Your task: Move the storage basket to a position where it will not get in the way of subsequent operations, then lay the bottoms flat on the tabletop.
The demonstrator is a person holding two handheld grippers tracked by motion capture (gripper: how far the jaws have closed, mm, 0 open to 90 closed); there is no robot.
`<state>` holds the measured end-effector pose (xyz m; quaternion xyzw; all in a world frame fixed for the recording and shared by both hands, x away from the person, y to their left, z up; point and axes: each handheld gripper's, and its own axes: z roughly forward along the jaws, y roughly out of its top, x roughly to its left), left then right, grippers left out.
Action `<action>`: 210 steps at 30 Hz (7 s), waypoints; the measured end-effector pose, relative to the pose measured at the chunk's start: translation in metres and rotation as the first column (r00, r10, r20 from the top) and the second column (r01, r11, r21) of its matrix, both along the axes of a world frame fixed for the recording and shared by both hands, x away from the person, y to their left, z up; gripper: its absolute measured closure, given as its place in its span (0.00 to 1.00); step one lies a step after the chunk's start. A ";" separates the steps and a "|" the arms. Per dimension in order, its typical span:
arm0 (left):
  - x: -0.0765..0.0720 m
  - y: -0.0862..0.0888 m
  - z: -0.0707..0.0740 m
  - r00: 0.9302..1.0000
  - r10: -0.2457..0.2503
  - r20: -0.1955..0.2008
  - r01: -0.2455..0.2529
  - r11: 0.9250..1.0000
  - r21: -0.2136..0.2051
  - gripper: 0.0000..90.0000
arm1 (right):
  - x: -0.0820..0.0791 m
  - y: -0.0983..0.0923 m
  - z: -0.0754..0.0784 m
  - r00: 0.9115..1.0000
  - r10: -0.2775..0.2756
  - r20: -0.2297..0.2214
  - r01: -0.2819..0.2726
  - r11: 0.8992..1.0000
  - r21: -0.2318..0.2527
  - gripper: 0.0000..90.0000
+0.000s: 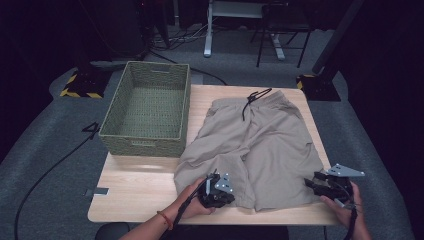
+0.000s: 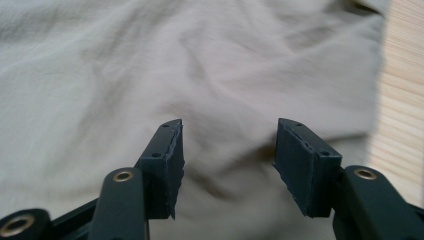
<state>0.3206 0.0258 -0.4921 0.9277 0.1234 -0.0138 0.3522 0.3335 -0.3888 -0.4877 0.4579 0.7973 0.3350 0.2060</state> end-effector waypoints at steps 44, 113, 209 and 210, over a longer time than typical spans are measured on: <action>0.007 0.132 -0.005 0.869 0.472 0.149 -0.476 0.879 -0.011 0.28 | 0.031 0.140 -0.004 0.939 0.345 -0.020 -0.345 0.938 -0.026 0.49; -0.035 0.140 -0.012 0.872 0.476 0.112 -0.474 0.879 -0.050 0.28 | 0.101 0.093 -0.002 0.997 0.082 0.016 -0.081 0.994 -0.068 0.37; -0.005 0.112 -0.007 0.879 0.464 0.106 -0.462 0.886 -0.042 0.87 | 0.225 0.284 0.007 0.966 0.207 -0.152 -0.220 0.973 -0.074 0.98; -0.005 0.114 -0.007 0.879 0.467 0.099 -0.465 0.884 -0.041 0.89 | 0.226 0.287 0.008 0.965 0.216 -0.149 -0.229 0.971 -0.076 0.99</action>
